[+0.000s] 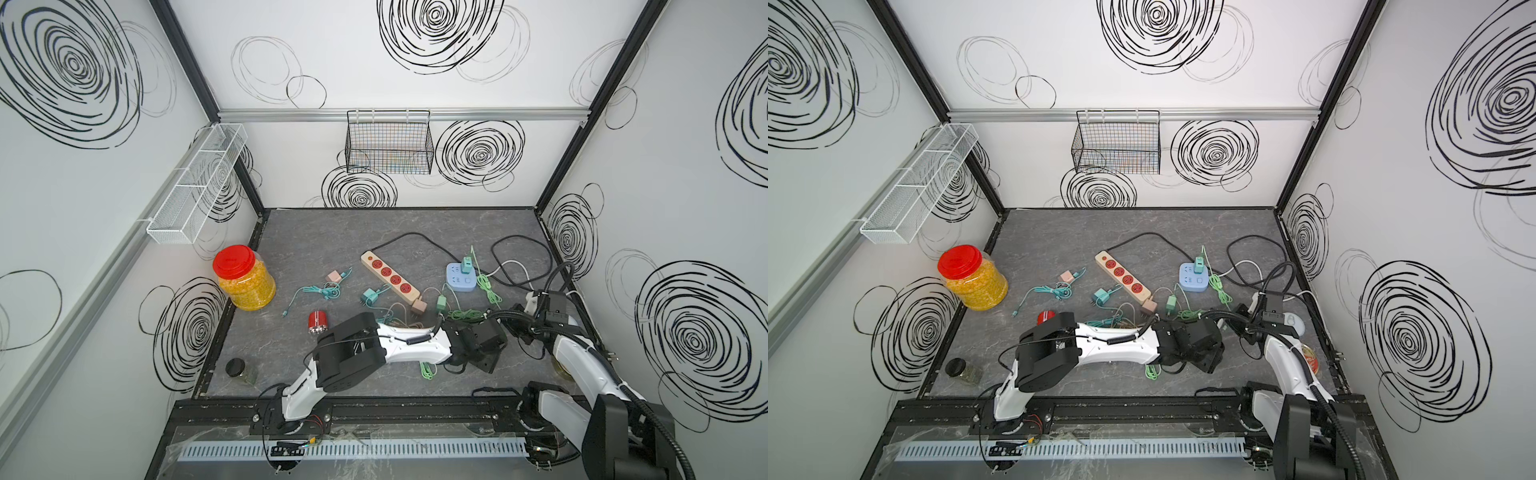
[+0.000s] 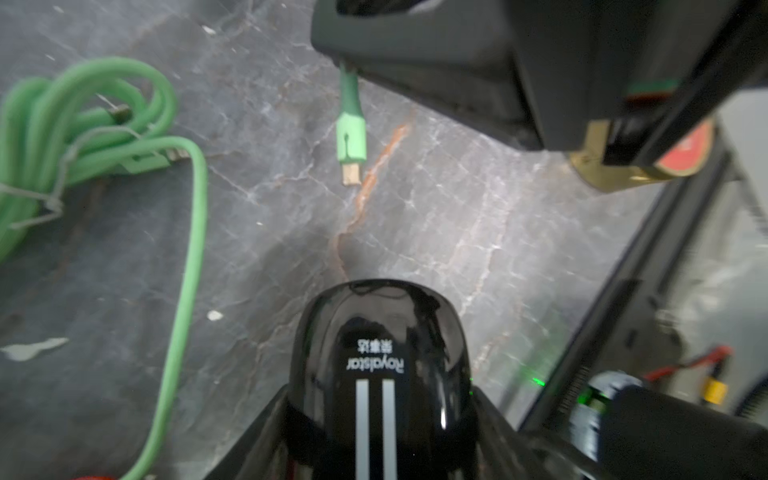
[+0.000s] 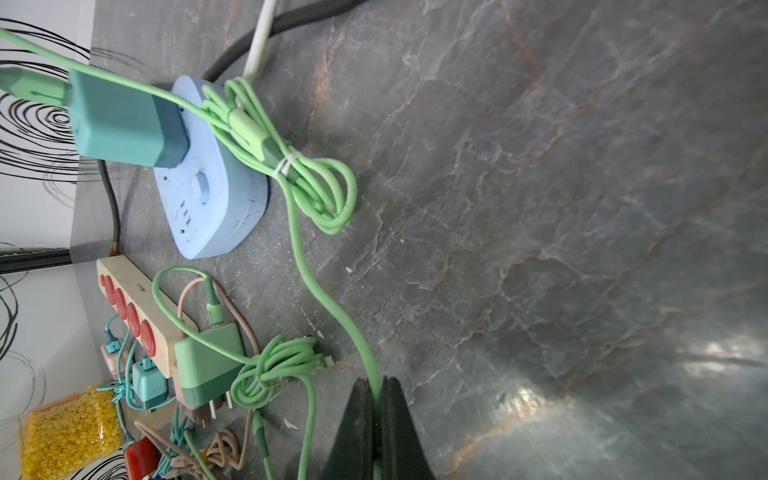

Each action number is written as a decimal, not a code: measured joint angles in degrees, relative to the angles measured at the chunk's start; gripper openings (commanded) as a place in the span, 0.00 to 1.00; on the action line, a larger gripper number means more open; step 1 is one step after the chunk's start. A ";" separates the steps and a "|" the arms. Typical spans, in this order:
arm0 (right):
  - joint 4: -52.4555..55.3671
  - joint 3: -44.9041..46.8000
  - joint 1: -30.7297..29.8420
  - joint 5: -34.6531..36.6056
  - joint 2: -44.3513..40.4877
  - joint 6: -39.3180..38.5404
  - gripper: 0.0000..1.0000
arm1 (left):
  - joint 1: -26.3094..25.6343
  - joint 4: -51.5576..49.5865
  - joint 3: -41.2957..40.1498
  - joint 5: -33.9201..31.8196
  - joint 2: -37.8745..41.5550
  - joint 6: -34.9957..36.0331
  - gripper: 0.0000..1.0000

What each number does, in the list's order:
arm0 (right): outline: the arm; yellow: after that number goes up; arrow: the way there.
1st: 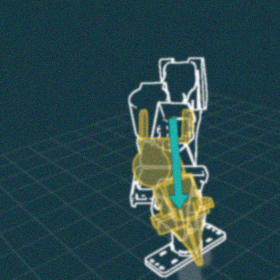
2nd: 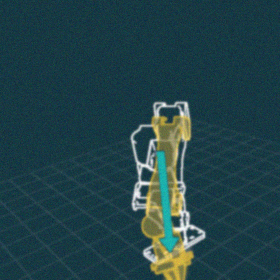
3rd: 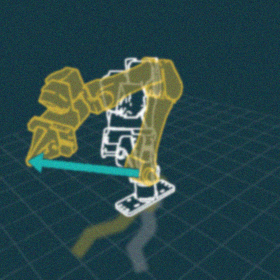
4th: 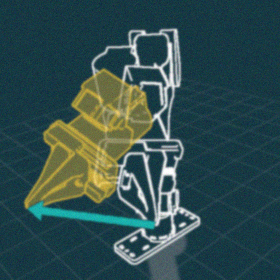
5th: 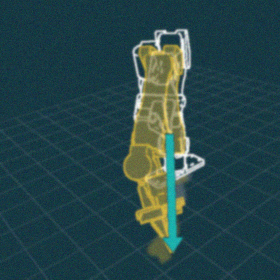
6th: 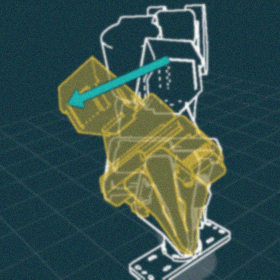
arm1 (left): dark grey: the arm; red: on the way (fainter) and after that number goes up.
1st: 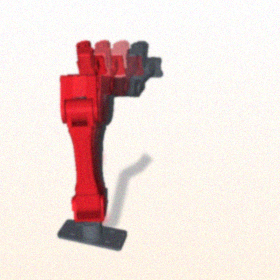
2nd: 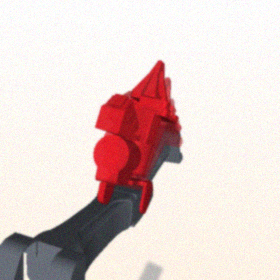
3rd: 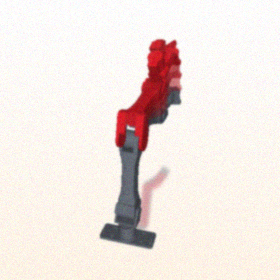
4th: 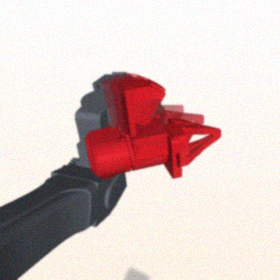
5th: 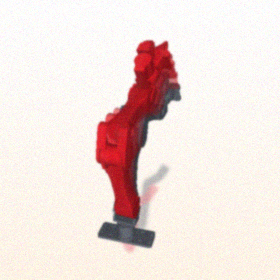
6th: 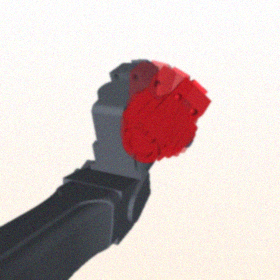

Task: Unplug the electric shaver
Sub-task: Place the electric shaver at the center of the board.

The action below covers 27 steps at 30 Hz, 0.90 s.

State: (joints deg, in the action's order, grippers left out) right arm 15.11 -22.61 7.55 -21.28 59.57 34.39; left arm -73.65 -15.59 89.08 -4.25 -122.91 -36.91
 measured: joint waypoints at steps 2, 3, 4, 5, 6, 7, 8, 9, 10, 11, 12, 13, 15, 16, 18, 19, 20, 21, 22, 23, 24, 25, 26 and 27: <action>-0.46 0.00 -0.04 0.20 1.53 -0.09 0.08 | -0.74 -2.75 1.62 -2.51 -1.07 0.90 0.13; -0.59 0.00 -0.15 0.22 2.23 -0.20 0.08 | -1.01 -3.50 1.64 -3.39 -1.25 1.18 0.13; -0.66 0.00 -0.33 0.22 3.19 -0.22 0.08 | -1.25 -4.70 1.62 -4.22 -1.29 1.36 0.13; -0.76 0.00 -0.44 0.22 4.07 -0.24 0.08 | -1.40 -5.75 1.53 -5.05 -1.29 1.49 0.13; -0.87 0.00 -0.61 0.22 4.76 -0.24 0.08 | -1.51 -6.23 1.44 -5.62 -1.29 1.57 0.13; -0.98 0.00 -0.81 0.20 5.44 -0.22 0.08 | -1.62 -6.54 1.22 -6.32 -1.29 1.60 0.13; -1.09 0.00 -1.09 0.22 5.90 -0.22 0.08 | -1.66 -6.56 0.85 -6.71 -1.29 1.60 0.13; -1.25 0.00 -1.33 0.22 6.16 -0.22 0.08 | -1.68 -6.56 0.46 -7.13 -1.29 1.60 0.13; -1.46 0.00 -1.60 0.24 6.29 -0.22 0.08 | -1.66 -6.56 -0.13 -7.52 -1.29 1.57 0.13; -1.73 0.00 -1.88 0.28 6.34 -0.20 0.08 | -1.66 -6.27 -0.66 -7.98 -1.27 1.57 0.13; -2.01 0.00 -2.03 0.35 6.43 -0.20 0.08 | -1.70 -6.08 -0.81 -8.24 -1.20 1.55 0.14; -2.23 0.00 -2.25 0.39 6.56 -0.20 0.08 | -1.77 -5.86 -0.96 -8.46 -1.16 1.57 0.14; -2.49 0.00 -2.56 0.46 6.91 -0.17 0.08 | -1.90 -5.42 -1.25 -8.94 -1.14 1.57 0.14; -2.56 0.00 -2.58 0.50 7.08 -0.17 0.08 | -1.97 -5.29 -1.33 -9.18 -1.14 1.57 0.14; -2.60 0.00 -2.69 0.50 7.26 -0.17 0.08 | -2.10 -5.22 -1.42 -9.68 -1.14 1.57 0.16; -2.62 0.00 -2.86 0.50 7.28 -0.15 0.08 | -2.12 -5.25 -1.44 -9.97 -1.14 1.60 0.17; -2.69 0.00 -3.02 0.50 7.28 -0.13 0.08 | -2.12 -5.25 -1.44 -10.14 -1.14 1.57 0.19; -2.86 0.00 -3.23 0.61 7.32 -0.11 0.08 | -2.12 -5.25 -1.49 -10.32 -1.14 1.57 0.24; -2.97 0.00 -3.37 0.66 7.37 0.02 0.08 | -2.10 -5.25 -1.57 -10.51 -1.14 1.57 0.27; -2.99 0.00 -3.45 0.68 7.41 0.04 0.08 | -2.12 -5.25 -1.60 -10.69 -1.14 1.60 0.27; -2.99 0.00 -3.58 0.72 7.43 0.07 0.08 | -2.12 -5.25 -1.62 -10.86 -1.14 1.60 0.28; -3.02 0.00 -3.69 0.79 7.48 0.07 0.08 | -2.12 -5.29 -1.60 -11.02 -1.14 1.64 0.30; -3.04 0.00 -3.69 0.81 7.48 0.09 0.08 | -2.12 -5.31 -1.60 -11.15 -1.14 1.66 0.34; -3.06 0.00 -3.69 0.83 7.48 0.09 0.08 | -2.12 -5.33 -1.62 -11.30 -1.14 1.75 0.38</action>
State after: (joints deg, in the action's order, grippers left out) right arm 12.05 -22.61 3.86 -20.45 67.05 34.48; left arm -75.77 -20.93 87.46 -15.55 -124.05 -35.16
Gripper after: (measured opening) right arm 0.085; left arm 0.612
